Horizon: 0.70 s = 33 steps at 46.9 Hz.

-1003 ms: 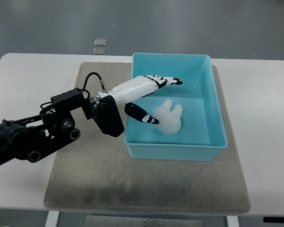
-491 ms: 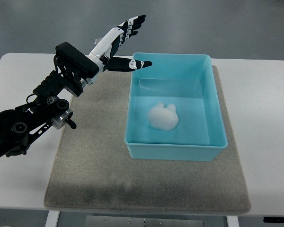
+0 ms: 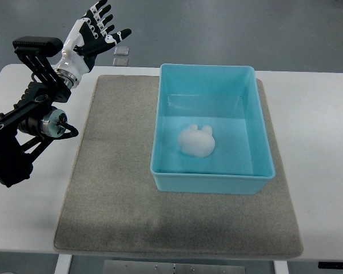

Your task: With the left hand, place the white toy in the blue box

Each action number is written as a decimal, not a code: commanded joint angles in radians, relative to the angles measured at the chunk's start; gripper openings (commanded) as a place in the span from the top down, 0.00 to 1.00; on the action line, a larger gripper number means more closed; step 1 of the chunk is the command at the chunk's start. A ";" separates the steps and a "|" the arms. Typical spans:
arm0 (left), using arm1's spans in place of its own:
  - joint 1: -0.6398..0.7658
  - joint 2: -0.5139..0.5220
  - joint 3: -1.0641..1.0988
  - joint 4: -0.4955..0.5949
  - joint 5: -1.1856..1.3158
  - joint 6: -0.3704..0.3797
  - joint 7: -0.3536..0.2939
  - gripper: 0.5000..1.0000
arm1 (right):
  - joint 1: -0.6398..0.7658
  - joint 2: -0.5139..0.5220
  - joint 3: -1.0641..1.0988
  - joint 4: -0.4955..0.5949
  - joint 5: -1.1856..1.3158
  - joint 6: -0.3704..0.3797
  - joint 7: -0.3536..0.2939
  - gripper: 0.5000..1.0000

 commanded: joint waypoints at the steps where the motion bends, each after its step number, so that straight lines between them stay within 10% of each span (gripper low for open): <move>1: 0.018 0.001 -0.038 0.006 -0.157 -0.044 0.002 0.01 | 0.000 0.000 0.000 0.000 0.000 0.000 0.000 0.13; 22: 0.090 0.019 -0.067 0.006 -0.620 -0.101 0.074 0.01 | 0.000 0.000 0.000 0.000 0.000 0.000 0.000 0.13; 33: 0.096 0.030 -0.068 0.024 -0.622 -0.270 0.117 0.01 | 0.000 0.000 0.000 0.000 0.000 0.000 0.000 0.13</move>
